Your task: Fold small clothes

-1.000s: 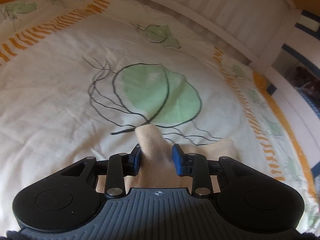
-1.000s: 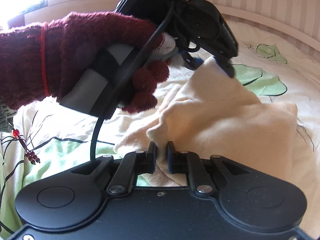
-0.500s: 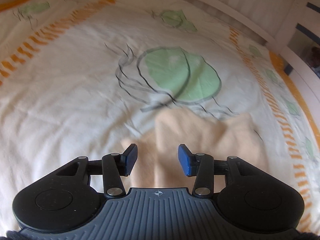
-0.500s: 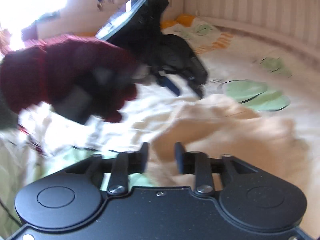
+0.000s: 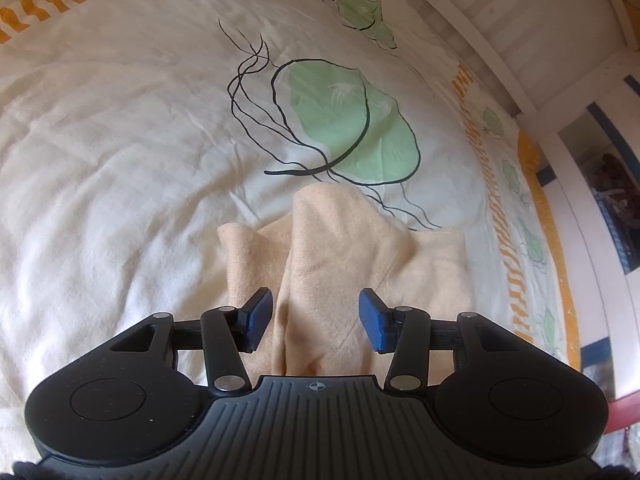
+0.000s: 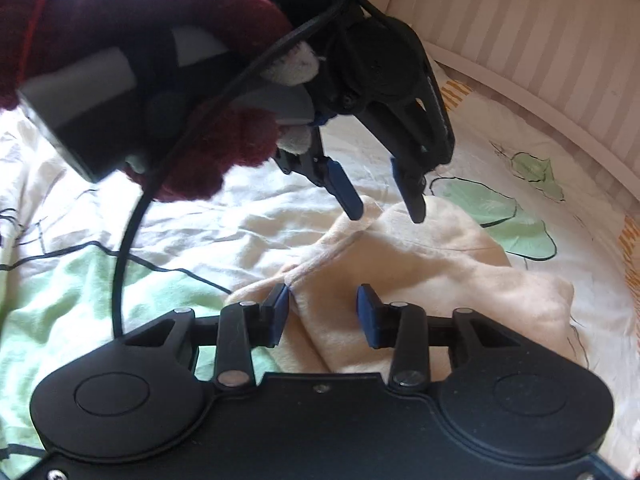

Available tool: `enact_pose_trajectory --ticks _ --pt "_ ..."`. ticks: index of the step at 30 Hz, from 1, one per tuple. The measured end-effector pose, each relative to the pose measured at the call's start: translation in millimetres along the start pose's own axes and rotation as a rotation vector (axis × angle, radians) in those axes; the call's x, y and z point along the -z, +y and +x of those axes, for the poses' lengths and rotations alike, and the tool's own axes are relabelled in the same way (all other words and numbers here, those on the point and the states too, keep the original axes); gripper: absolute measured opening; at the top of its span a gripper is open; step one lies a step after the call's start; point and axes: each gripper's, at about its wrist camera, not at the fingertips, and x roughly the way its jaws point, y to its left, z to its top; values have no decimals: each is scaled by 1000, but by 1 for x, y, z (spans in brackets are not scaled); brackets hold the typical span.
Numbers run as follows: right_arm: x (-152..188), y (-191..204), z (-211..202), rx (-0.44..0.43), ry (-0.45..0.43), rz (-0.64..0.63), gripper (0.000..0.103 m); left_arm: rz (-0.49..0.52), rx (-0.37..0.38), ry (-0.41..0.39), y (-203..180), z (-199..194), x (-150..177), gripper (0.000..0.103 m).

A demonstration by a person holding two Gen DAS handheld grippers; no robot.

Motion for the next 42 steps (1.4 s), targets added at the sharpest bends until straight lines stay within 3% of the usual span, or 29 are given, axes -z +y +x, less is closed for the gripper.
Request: enact_pose_trajectory --ticks 1,4,6,12,16,19,20,22,26,28,32,34,36,39,42 --pt "0 -4 -1 5 -1 11 11 -11 19 4 1 1 -2 54" --pt "0 -27 -15 22 -54 115 10 -32 90 15 0 5 -4 84" --pt "0 -41 -25 22 -79 169 10 -53 136 28 -3 9 -4 97" --pt "2 -64 -43 8 -123 271 10 -119 287 102 -10 30 -5 99" --pt "3 -63 -43 -15 -129 267 10 -112 258 100 -18 49 -8 98" --pt "3 -63 -42 -26 -128 261 10 -102 212 95 -18 59 -9 88" --pt "2 -63 -40 -29 -126 262 10 -104 192 100 -17 61 -9 79" --pt "3 -62 -38 -35 -123 264 10 -103 141 94 -16 62 -9 61" --pt "4 -61 -37 -43 -113 263 10 -94 96 32 -10 61 -9 10" --pt "5 -60 -37 -44 -112 262 10 -81 106 5 -11 56 -9 9" --pt "-1 -58 -43 -46 -134 269 10 123 51 -58 -41 27 -9 9" --pt "-5 -50 -43 -68 -143 264 10 163 38 -75 -43 14 -6 9" --pt "-7 -38 -37 -95 -135 247 10 156 10 -60 -32 13 -2 9" --pt "-5 -21 -15 -144 -75 230 11 115 -98 -15 -4 28 2 11" --pt "-1 -11 5 -180 7 212 22 29 -26 6 18 33 -2 20"
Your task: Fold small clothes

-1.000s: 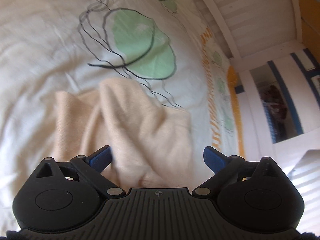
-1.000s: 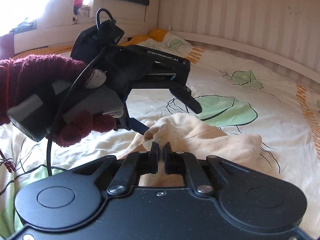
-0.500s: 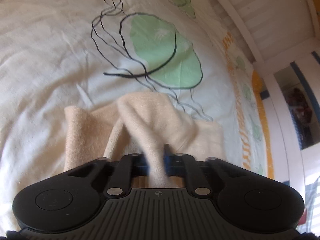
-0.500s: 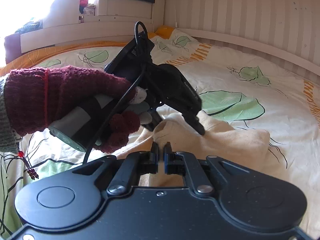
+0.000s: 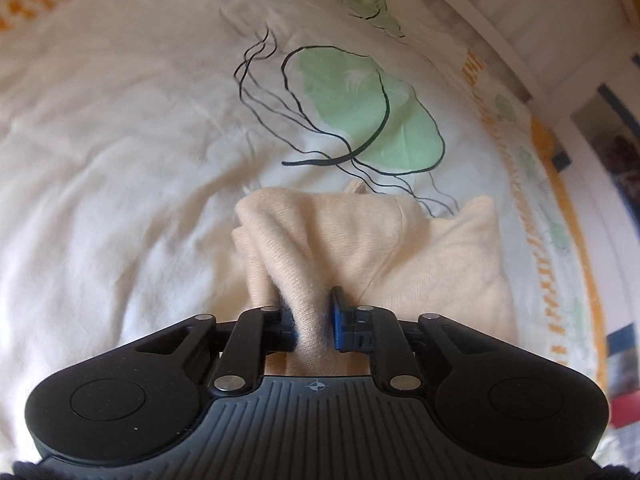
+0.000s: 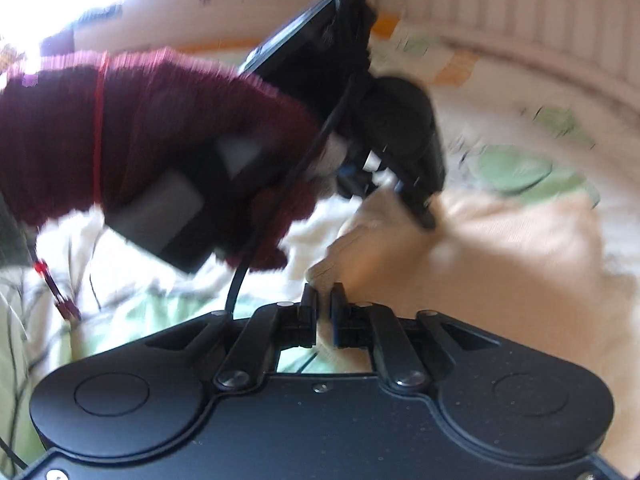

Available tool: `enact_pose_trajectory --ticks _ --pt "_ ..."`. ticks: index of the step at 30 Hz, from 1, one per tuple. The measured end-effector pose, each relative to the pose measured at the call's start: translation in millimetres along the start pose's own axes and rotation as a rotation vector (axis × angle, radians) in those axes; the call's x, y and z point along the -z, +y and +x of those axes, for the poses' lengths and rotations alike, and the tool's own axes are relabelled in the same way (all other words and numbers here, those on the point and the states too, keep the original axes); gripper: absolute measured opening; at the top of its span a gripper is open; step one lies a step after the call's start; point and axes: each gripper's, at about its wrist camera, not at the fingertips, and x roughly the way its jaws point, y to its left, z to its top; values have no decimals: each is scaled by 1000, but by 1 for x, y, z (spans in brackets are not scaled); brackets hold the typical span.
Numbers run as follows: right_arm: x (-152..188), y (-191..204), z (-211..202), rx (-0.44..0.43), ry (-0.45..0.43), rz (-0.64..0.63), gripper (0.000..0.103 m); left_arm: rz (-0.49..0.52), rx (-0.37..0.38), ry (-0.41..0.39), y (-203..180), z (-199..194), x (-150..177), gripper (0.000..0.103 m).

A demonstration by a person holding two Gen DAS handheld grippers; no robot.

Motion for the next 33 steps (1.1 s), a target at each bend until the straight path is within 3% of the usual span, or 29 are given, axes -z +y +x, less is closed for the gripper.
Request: enact_pose_trajectory --ticks 1,3,5,6,11,12,15,21,25,28,33 --pt "1 -1 -1 3 -6 5 22 -24 18 -1 2 -3 -3 24" --pt "1 -6 -11 -10 -33 18 25 -20 13 -49 1 -12 -7 58" --pt "2 -13 -23 -33 -57 42 39 14 -25 -122 -5 -21 -9 70" --pt "2 -19 -32 -43 -76 57 46 29 -43 -140 -8 -24 -9 70" --pt "-4 -56 -67 -45 -196 174 59 113 -71 -187 -29 -37 -7 74" --pt "-6 -69 -68 -55 -212 213 63 129 -67 -190 -34 -39 -6 74" --pt "-19 -108 -52 -20 -214 304 65 177 -54 -180 -45 -38 -1 75" --pt "-29 -173 6 25 -113 425 64 194 -57 -78 -43 -10 8 75" --pt "-4 -182 12 182 12 418 60 170 -89 -32 -34 -1 11 75" --pt "15 -189 2 188 6 459 63 165 -101 -27 -35 0 10 75" --pt "10 -193 -1 177 14 450 65 237 -107 -30 -50 -12 22 76"
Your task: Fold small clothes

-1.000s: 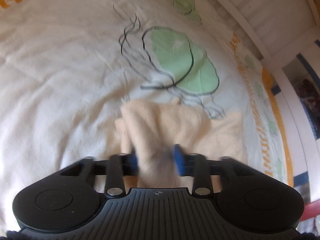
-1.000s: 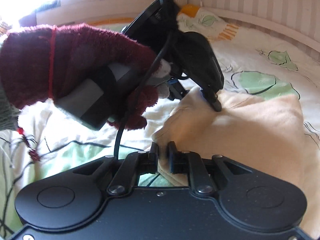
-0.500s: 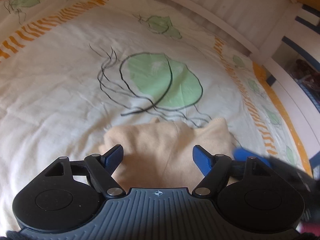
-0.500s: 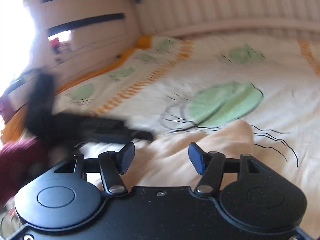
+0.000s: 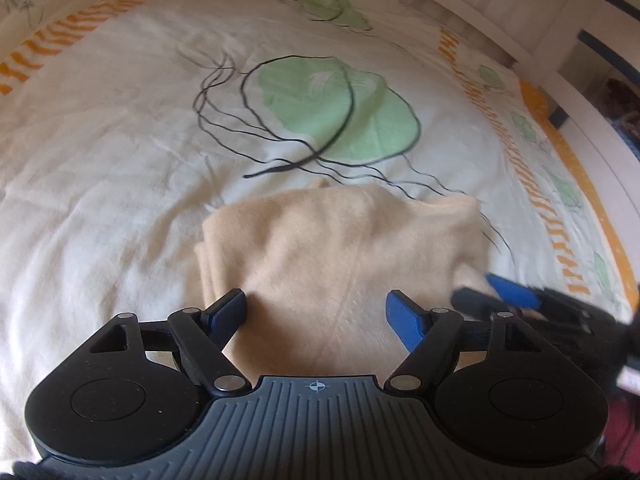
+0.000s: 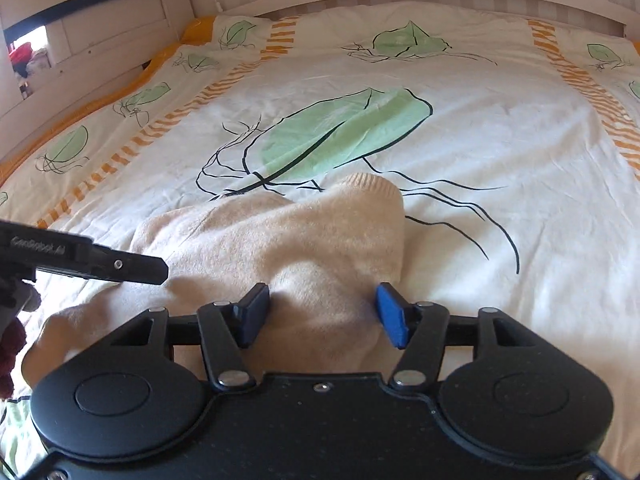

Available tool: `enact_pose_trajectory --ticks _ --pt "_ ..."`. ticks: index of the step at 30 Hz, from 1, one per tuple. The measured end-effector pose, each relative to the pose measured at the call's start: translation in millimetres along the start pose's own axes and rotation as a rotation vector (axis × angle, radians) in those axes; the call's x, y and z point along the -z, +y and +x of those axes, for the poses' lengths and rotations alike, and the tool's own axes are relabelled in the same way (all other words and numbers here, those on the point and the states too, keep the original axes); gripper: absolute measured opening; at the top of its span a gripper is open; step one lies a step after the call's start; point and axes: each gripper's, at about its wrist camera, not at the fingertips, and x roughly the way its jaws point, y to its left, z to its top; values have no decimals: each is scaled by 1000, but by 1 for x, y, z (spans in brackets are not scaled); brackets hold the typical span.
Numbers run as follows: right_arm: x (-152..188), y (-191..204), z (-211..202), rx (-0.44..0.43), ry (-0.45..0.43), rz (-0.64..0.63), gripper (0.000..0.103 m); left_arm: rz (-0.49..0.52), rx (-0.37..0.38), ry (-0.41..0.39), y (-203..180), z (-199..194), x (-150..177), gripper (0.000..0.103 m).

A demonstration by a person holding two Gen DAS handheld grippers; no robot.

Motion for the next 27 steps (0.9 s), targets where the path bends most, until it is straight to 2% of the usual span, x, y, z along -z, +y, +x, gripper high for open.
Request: enact_pose_trajectory --ticks 3,6,10,14,16,18,27 --pt "-1 -7 4 -21 11 32 65 43 -6 52 -4 -3 16 80" --pt "3 -12 1 -37 19 68 67 14 13 97 0 -5 29 87" --pt "13 -19 -11 -88 37 121 67 -61 14 117 10 -14 47 91" --pt "21 -27 -20 -140 54 181 68 -89 23 96 16 -23 60 91" --pt "24 -32 -22 -164 60 221 69 -103 30 84 16 -22 61 94" --pt "23 -38 -21 -194 65 256 69 -124 65 82 19 -16 61 102" --pt "9 -51 17 -328 100 325 74 -177 135 63 21 1 41 102"
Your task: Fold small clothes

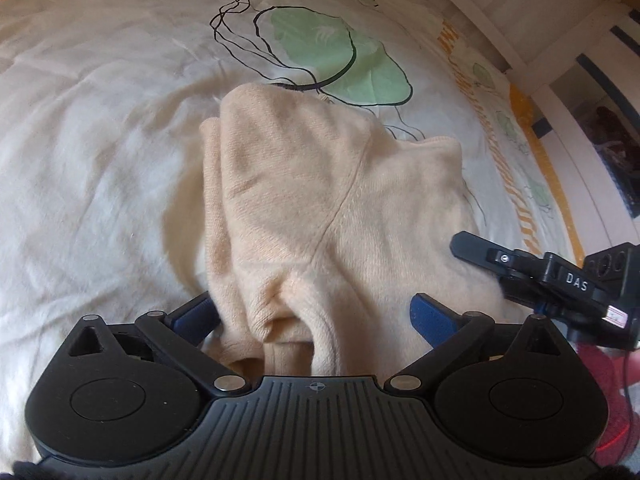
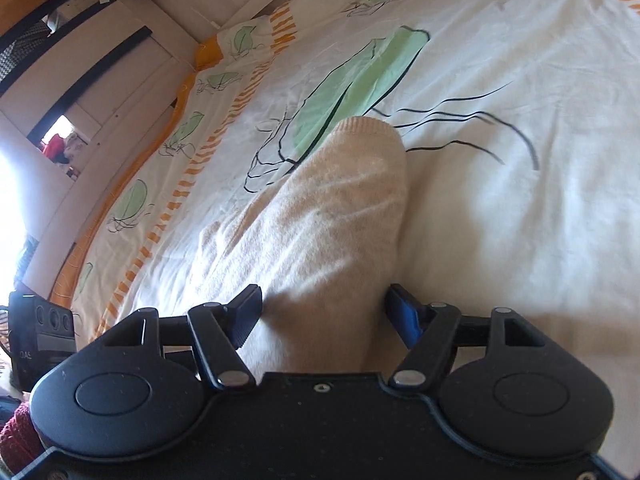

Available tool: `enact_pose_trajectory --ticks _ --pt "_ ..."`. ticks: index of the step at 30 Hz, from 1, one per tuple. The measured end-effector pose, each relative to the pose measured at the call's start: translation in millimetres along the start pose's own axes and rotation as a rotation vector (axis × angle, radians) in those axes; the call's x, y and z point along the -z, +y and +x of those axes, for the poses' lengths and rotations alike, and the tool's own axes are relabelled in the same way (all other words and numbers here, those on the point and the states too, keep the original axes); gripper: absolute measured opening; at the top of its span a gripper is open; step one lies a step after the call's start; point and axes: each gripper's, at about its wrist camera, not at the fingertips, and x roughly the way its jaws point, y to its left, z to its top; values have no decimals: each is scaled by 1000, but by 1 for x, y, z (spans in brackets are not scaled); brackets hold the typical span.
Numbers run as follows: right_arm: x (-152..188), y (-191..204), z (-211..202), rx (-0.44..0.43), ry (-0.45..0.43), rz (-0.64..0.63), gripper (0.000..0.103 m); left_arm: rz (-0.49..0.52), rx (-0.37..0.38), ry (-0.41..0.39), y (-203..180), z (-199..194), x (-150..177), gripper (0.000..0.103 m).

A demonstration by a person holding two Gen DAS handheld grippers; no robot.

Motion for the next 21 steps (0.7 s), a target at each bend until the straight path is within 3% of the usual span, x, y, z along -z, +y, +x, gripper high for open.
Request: enact_pose_trajectory --ticks 4,7,8,9,11,16,21 --pt "-10 -3 21 -58 7 27 76 21 20 2 -6 4 -1 100" --pt "-15 -4 30 -91 14 45 75 28 35 7 -10 5 1 77" --pt "-16 -4 31 -90 17 43 71 26 42 10 -10 5 1 65" --pt "-17 -3 31 -74 21 33 57 23 44 8 -11 5 1 50" --pt "-16 -1 29 -43 32 10 50 24 52 3 -11 2 2 36" --pt "-14 10 11 -12 13 8 46 16 80 -11 -23 -11 9 30" --pt "-4 16 -25 44 36 -21 46 0 133 34 -46 -15 40 30"
